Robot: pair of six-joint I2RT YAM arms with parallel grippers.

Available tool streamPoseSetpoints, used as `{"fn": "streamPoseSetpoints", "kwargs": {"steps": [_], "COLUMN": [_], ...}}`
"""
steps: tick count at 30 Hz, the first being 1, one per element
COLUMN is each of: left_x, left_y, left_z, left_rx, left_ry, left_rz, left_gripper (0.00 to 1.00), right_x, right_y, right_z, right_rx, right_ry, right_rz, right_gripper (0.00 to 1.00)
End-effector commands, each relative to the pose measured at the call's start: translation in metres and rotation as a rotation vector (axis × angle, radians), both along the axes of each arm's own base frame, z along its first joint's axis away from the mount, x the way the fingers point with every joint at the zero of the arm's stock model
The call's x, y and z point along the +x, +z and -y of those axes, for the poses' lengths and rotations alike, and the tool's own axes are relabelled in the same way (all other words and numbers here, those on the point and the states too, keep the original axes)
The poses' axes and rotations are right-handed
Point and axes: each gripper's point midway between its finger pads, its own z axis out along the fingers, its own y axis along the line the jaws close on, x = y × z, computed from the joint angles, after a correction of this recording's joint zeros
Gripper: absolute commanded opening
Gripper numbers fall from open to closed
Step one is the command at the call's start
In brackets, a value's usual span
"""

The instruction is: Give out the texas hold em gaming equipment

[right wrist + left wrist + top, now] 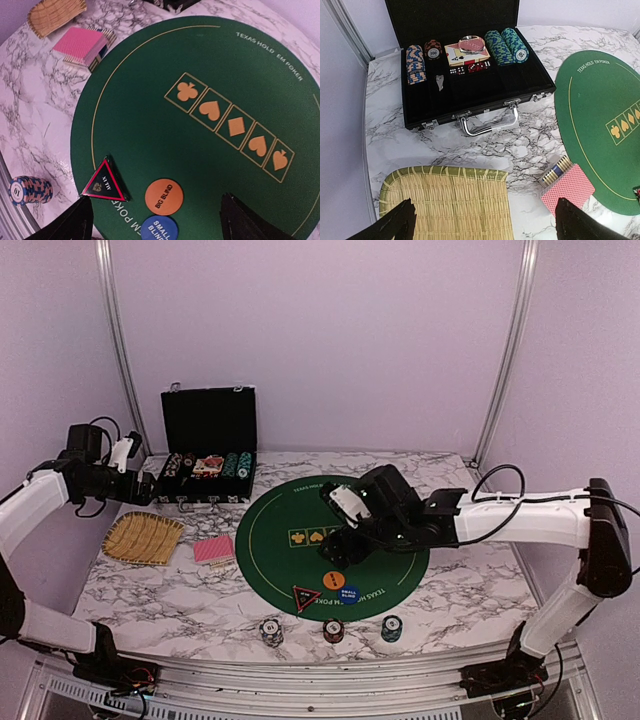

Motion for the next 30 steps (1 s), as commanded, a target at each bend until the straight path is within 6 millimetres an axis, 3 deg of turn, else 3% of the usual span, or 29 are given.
{"fn": "streamPoseSetpoints", "kwargs": {"steps": [1,7,16,30], "left_x": [-0.013,-0.017,-0.018,-0.021], "left_y": [0.014,0.018,0.026,0.049], "left_z": [0.004,0.007,0.012,0.018], "left_rx": [-0.001,-0.005,-0.027,-0.054], "left_ry": [-0.035,-0.053,-0.074,-0.097], "left_rz": [-0.012,-0.027,-0.015,0.025], "left_gripper": [0.99,0.99,0.99,0.99], "right_x": [-0.038,-0.052,-0.064,-0.072], "right_y": [-0.029,-0.057,-0.082,-0.105], "right_z": [-0.021,-0.032,-0.045,-0.049], "right_rx": [-0.078,-0.100,-0.152,-0.250], "right_ry": [0.167,0.221,0.271,0.325], "right_rz": [-0.115,-0.193,-0.243,-0.259], "right_gripper": [0.82,0.70,0.49,0.49]}}
